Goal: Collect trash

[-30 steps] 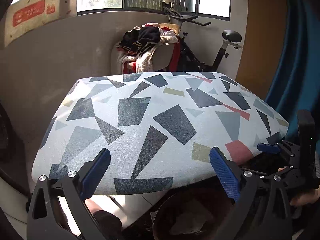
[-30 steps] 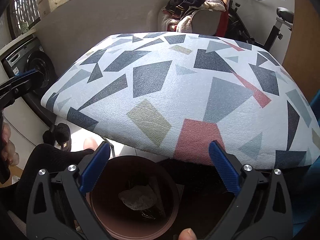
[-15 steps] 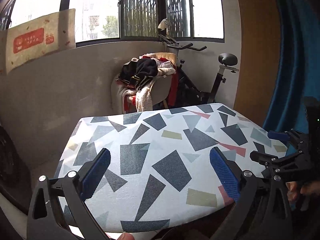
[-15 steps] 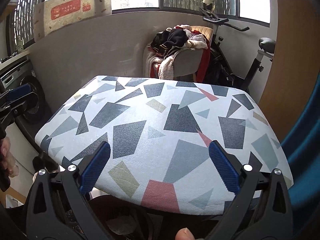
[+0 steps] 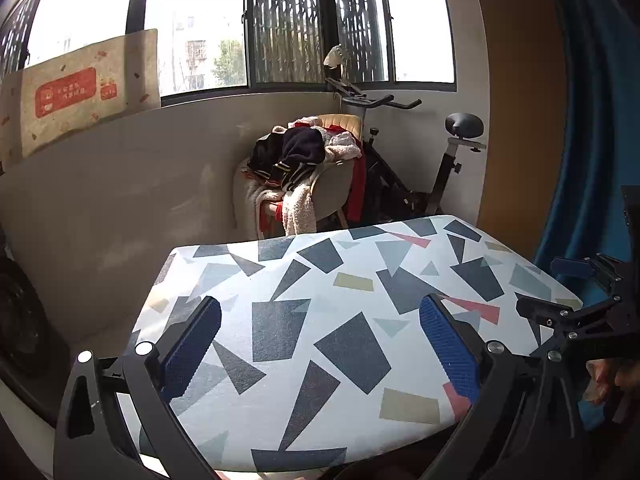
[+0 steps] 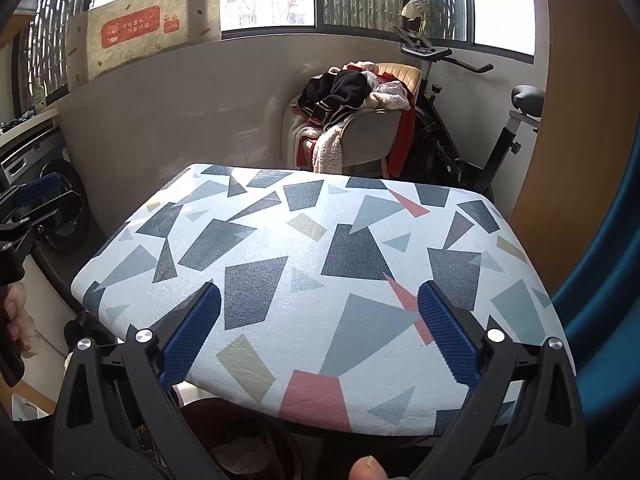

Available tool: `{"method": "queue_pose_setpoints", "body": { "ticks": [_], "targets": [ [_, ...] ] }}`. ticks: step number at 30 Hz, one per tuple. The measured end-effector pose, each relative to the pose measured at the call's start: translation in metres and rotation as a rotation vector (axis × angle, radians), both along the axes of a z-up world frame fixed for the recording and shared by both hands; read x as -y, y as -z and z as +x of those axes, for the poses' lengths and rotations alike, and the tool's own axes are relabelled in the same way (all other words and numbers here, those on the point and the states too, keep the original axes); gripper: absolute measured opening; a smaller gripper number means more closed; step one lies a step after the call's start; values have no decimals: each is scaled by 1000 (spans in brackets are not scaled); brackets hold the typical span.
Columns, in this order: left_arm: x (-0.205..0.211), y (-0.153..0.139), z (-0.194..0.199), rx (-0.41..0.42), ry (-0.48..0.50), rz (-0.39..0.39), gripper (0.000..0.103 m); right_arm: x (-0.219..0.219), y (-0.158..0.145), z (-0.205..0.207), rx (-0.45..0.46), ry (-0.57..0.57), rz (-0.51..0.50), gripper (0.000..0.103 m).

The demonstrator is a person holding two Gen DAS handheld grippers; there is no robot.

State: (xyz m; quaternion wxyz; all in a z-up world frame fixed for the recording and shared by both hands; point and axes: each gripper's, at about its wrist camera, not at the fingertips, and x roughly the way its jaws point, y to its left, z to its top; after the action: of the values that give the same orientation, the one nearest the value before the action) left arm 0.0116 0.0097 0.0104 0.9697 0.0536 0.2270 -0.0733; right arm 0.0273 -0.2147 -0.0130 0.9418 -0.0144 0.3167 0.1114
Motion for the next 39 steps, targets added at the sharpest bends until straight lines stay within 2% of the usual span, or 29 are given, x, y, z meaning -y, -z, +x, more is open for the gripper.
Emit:
{"method": "queue_pose_setpoints", "body": {
  "ticks": [39],
  "targets": [
    [4, 0, 1, -10, 4, -12, 97, 8, -5, 2, 12, 17, 5, 97]
  ]
}}
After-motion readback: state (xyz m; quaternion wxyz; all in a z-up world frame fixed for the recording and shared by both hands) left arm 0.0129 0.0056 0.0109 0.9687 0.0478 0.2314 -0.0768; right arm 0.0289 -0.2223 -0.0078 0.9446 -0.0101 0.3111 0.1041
